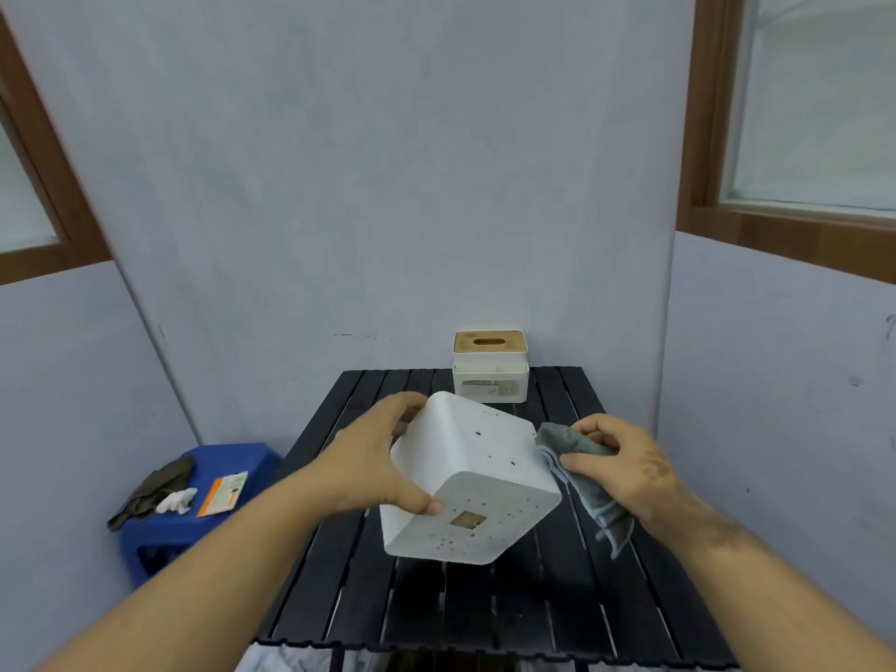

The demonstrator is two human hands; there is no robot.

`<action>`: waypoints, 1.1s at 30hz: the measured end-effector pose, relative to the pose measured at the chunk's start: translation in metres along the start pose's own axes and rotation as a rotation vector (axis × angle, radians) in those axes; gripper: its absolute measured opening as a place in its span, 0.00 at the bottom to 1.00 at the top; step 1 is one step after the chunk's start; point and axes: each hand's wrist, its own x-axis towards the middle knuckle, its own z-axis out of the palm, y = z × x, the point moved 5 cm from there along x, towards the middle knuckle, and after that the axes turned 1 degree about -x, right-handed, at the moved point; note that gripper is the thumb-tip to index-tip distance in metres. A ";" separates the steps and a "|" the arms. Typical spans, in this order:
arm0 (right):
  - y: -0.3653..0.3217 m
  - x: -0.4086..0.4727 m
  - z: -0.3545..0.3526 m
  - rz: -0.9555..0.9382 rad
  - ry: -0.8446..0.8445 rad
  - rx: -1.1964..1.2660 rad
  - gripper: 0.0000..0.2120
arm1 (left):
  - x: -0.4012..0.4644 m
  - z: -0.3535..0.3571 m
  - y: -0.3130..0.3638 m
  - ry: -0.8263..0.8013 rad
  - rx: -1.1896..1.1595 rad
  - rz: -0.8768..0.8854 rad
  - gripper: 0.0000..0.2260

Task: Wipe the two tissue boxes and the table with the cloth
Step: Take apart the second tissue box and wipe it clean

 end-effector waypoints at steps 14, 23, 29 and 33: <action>-0.017 0.013 0.046 -0.053 0.165 0.000 0.09 | -0.005 0.018 -0.059 0.204 -0.246 0.038 0.44; -0.073 0.012 0.079 -0.340 -0.004 -0.109 0.15 | 0.001 0.023 -0.056 0.256 -0.268 0.114 0.47; -0.058 0.027 0.074 -0.212 0.162 -0.290 0.12 | 0.003 0.027 -0.050 0.251 -0.281 0.110 0.49; -0.091 0.010 0.102 -0.500 -0.035 -0.168 0.15 | 0.001 0.025 -0.056 0.235 -0.282 0.117 0.48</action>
